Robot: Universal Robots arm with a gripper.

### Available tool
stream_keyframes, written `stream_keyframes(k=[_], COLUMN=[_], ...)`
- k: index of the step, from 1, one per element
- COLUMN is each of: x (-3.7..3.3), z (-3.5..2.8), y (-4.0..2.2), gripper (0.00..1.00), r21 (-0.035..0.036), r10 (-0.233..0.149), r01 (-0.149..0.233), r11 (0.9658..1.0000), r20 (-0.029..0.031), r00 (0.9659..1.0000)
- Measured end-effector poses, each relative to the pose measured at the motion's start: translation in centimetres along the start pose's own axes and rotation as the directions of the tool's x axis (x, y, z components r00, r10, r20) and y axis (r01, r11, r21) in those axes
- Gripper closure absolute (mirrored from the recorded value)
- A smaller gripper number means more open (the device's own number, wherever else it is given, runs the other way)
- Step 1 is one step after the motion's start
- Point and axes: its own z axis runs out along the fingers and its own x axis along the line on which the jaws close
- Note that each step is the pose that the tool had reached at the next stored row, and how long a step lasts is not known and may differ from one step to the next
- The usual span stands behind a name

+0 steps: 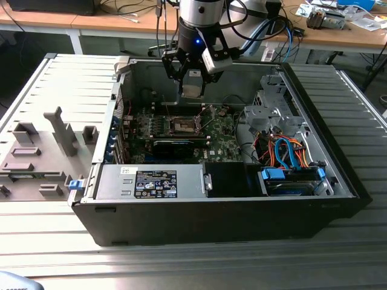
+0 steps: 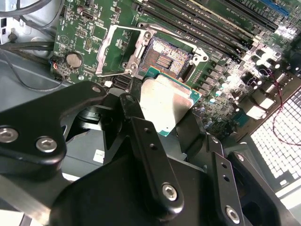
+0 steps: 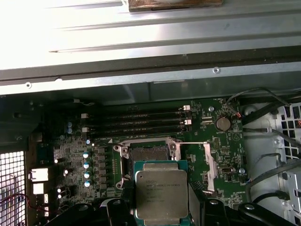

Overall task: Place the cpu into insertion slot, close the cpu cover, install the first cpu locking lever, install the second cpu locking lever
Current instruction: 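Place the cpu into insertion slot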

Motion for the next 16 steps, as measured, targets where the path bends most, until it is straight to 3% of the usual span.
stream_keyframes(k=[16], x=[0.00], z=[0.00], y=[0.00], gripper=[0.45], r21=[0.0000], r10=[0.009], r01=[-0.009], r11=[1.0000], r20=[0.0007], r00=[1.0000])
